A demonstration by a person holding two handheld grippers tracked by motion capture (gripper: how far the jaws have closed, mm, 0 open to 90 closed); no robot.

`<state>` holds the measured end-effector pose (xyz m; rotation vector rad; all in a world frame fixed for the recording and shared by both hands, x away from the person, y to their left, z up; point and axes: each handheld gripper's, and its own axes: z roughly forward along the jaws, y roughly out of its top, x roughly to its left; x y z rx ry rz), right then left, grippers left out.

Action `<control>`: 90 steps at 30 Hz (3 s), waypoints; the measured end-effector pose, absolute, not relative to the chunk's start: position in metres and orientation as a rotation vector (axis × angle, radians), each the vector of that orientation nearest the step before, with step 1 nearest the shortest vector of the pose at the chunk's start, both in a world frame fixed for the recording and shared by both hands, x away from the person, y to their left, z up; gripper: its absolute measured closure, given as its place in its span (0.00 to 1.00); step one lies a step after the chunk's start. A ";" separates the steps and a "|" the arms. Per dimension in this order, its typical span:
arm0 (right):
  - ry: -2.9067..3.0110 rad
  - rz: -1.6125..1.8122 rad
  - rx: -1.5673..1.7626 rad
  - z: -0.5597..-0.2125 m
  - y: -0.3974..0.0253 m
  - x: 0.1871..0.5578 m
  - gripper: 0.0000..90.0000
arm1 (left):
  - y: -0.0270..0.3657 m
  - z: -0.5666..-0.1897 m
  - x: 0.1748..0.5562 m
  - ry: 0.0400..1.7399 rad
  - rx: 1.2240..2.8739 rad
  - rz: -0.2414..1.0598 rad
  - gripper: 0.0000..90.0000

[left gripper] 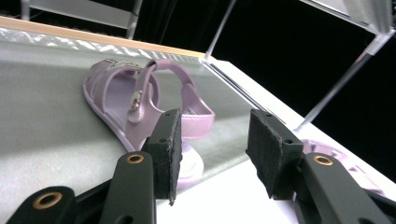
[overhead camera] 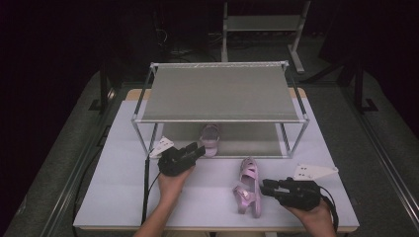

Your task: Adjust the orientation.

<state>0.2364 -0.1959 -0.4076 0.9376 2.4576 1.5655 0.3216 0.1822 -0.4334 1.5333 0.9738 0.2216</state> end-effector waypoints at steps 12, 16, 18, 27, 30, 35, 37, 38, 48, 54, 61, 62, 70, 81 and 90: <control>2.557 1.494 0.868 -0.409 -0.166 0.236 0.85 | 0.197 -0.427 0.303 0.928 1.549 0.197 0.58; 2.555 1.493 0.894 -0.413 -0.170 0.236 0.85 | 0.203 -0.424 0.299 0.919 1.554 0.193 0.57; 2.555 1.485 0.897 -0.412 -0.172 0.236 0.85 | 0.206 -0.424 0.296 0.915 1.560 0.195 0.57; 2.504 1.463 0.987 -0.413 -0.196 0.231 0.83 | 0.222 -0.425 0.284 0.911 1.566 0.190 0.57; 2.483 1.444 1.017 -0.414 -0.207 0.229 0.83 | 0.227 -0.424 0.282 0.907 1.568 0.198 0.57; 2.468 1.431 1.079 -0.422 -0.221 0.228 0.82 | 0.233 -0.423 0.278 0.905 1.582 0.200 0.56; 2.454 1.424 1.102 -0.424 -0.226 0.228 0.79 | 0.236 -0.423 0.277 0.905 1.585 0.206 0.56; 2.444 1.418 1.111 -0.426 -0.228 0.228 0.77 | 0.236 -0.423 0.277 0.905 1.585 0.206 0.56; 2.363 1.432 1.245 -0.431 -0.245 0.226 0.65 | 0.244 -0.422 0.272 0.897 1.588 0.214 0.55; 2.304 1.471 1.282 -0.425 -0.249 0.219 0.55 | 0.248 -0.421 0.269 0.892 1.592 0.222 0.55; 2.285 1.556 1.276 -0.420 -0.245 0.211 0.51 | 0.250 -0.421 0.267 0.888 1.597 0.217 0.55; 2.291 1.554 1.290 -0.420 -0.242 0.210 0.52 | 0.250 -0.421 0.266 0.888 1.597 0.217 0.55; 2.263 1.520 1.387 -0.420 -0.226 0.207 0.62 | 0.253 -0.422 0.264 0.884 1.601 0.222 0.55; 2.266 1.398 1.463 -0.431 -0.210 0.211 0.72 | 0.256 -0.424 0.264 0.885 1.583 0.220 0.55; 2.204 1.368 1.542 -0.431 -0.209 0.209 0.82 | 0.254 -0.425 0.263 0.885 1.578 0.216 0.55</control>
